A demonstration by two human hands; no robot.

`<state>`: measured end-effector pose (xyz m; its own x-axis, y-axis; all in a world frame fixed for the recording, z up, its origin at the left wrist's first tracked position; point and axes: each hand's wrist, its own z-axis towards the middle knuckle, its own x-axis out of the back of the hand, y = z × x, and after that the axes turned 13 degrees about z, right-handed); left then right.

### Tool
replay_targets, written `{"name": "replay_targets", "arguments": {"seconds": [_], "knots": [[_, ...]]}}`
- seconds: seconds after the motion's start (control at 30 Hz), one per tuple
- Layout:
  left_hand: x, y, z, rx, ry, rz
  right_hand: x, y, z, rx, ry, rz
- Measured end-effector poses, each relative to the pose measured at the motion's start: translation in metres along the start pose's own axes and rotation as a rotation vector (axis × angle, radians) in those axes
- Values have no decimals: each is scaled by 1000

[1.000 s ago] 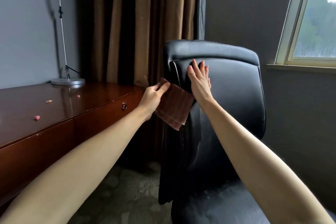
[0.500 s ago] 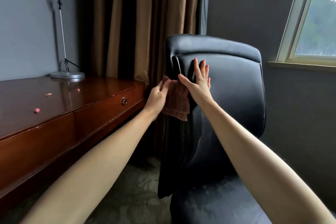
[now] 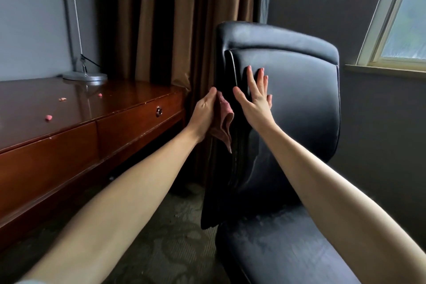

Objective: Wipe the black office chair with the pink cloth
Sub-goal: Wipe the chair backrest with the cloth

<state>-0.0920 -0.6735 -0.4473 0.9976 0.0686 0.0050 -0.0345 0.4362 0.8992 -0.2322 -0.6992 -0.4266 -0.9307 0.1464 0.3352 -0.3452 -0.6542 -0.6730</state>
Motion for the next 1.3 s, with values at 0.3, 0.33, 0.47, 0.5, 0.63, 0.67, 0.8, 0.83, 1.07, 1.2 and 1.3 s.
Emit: {"name": "replay_targets", "arguments": {"seconds": [0.3,0.33,0.47,0.5,0.63,0.67,0.8,0.83,1.07,1.2,1.3], "knots": [[7,-51,-27,-26,-78,119,-16,9,-10,41,57,6],[6,-53,-29,-13,-78,113,-17,8,-10,39,61,4],[3,-53,-28,70,-44,17,-16,8,-12,40,84,-4],[2,-50,-29,93,-44,-28,-15,8,-13,41,82,1],[0,-43,-33,124,-29,-82,-16,9,-15,46,76,14],[0,-45,-33,98,-34,-41,-17,9,-15,49,82,12],[4,-53,-36,43,-45,51,-22,11,-19,54,108,-3],[5,-55,-36,36,-45,59,-23,12,-21,57,103,-6],[9,-88,-59,99,-80,101,-24,14,-37,17,67,-33],[9,-114,-80,173,-94,113,-27,18,-50,-18,51,-46],[3,-106,-78,178,-37,48,-24,19,-50,-14,53,-45]]}}
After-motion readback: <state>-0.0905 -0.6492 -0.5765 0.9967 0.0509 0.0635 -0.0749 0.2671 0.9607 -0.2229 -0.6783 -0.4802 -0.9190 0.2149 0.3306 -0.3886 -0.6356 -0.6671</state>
